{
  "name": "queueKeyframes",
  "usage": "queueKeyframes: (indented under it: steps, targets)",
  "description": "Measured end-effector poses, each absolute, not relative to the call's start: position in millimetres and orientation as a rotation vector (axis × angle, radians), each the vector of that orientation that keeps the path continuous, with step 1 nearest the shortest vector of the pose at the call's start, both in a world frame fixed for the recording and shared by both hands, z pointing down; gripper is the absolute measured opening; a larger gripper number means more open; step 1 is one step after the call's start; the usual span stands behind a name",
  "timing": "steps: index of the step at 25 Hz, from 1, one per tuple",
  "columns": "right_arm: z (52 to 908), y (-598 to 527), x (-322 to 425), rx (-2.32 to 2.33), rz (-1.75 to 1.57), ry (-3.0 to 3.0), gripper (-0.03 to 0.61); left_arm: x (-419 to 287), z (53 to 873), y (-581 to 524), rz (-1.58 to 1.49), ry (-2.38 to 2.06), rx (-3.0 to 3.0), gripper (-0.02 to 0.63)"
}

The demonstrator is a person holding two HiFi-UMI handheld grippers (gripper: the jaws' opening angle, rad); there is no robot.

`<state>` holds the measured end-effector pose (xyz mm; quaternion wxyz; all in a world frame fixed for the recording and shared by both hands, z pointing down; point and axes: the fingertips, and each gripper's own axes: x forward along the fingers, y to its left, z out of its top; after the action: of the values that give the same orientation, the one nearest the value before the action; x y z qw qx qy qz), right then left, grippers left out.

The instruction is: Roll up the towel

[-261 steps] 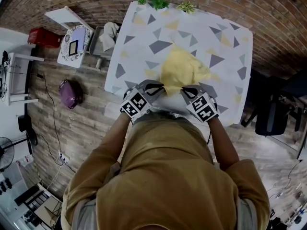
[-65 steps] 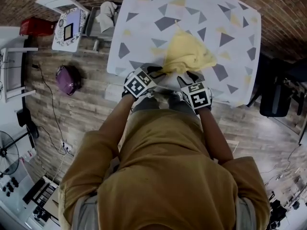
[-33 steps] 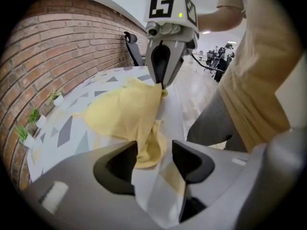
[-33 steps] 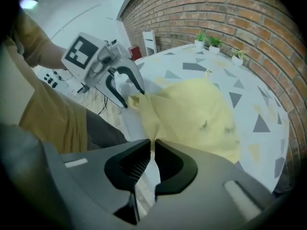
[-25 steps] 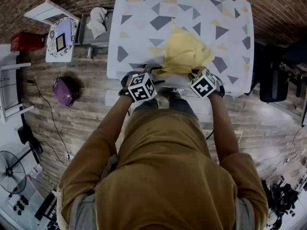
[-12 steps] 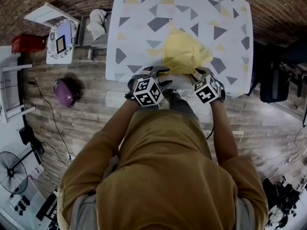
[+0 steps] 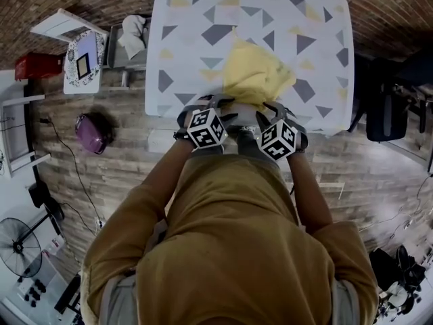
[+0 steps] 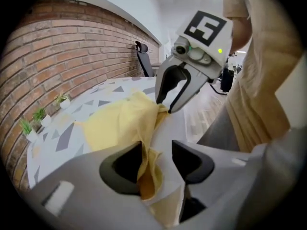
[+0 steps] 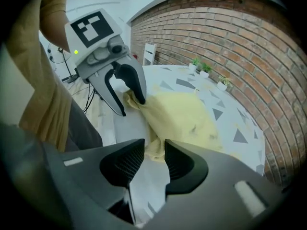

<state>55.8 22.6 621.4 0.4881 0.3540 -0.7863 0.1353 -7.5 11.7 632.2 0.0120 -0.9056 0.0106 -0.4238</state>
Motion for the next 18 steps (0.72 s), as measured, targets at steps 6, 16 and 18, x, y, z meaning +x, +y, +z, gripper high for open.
queueKeyframes:
  steps: [6, 16, 18]
  targets:
    - [642, 20, 72, 0.940, 0.363, -1.838, 0.112, -35, 639, -1, -1.390, 0.241, -2.834, 0.145]
    - [623, 14, 69, 0.881, 0.412, -1.912, 0.049, -60, 626, -18, -1.259, 0.097, -2.558, 0.104]
    - [616, 12, 67, 0.861, 0.427, -1.931, 0.049, -66, 629, -19, -1.277, 0.047, -2.498, 0.104]
